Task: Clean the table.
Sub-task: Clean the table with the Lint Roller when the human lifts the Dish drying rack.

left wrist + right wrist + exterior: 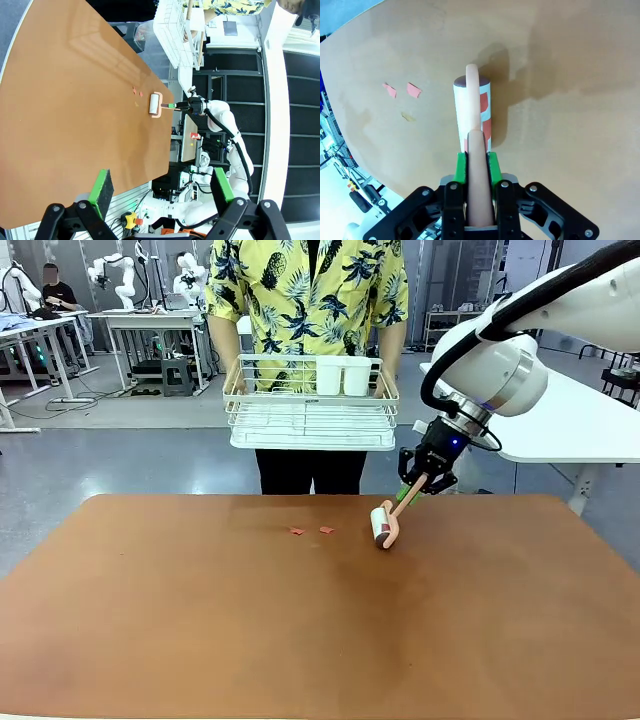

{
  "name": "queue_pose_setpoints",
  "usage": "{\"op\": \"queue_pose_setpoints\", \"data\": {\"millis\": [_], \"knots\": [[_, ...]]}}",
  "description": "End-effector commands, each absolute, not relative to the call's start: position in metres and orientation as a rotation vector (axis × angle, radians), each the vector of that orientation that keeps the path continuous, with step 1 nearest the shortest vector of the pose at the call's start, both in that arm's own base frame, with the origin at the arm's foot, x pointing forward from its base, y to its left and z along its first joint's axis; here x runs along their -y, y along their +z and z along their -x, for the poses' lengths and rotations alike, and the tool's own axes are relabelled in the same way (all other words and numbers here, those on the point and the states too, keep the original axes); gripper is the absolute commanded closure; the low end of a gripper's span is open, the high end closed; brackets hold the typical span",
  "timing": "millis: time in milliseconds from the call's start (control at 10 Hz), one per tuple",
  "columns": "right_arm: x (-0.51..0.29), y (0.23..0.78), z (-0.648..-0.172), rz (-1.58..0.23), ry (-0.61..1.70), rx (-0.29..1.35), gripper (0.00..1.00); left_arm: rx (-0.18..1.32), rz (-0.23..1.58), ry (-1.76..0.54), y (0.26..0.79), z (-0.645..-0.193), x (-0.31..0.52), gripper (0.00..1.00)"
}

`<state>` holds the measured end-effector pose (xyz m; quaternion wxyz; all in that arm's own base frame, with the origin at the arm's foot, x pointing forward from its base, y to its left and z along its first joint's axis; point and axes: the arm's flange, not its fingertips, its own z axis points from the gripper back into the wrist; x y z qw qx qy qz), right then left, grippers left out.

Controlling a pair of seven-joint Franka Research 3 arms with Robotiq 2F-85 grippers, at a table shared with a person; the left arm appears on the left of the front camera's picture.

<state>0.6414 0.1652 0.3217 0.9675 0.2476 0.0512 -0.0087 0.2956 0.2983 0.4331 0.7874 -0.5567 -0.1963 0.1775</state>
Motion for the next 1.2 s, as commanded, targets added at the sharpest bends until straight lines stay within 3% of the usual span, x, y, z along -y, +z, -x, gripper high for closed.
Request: {"op": "queue_pose_setpoints", "data": {"millis": [0, 200, 600, 1100], "knots": [[-0.212, 0.297, -0.634, -0.471, -0.031, -0.195, 0.79, 0.434, 1.211, 0.379, 0.433, -0.293, -0.298, 0.00], [-0.281, 0.274, -0.638, -0.511, -0.058, -0.255, 0.79, 0.434, 1.211, 0.379, 0.433, -0.293, -0.298, 0.00], [-0.423, 0.250, -0.628, -0.489, 0.107, -0.362, 0.79, 0.434, 1.211, 0.379, 0.433, -0.293, -0.298, 0.00], [-0.435, 0.279, -0.628, -0.463, 0.090, -0.287, 0.79, 0.434, 1.211, 0.379, 0.433, -0.293, -0.298, 0.00]]}}
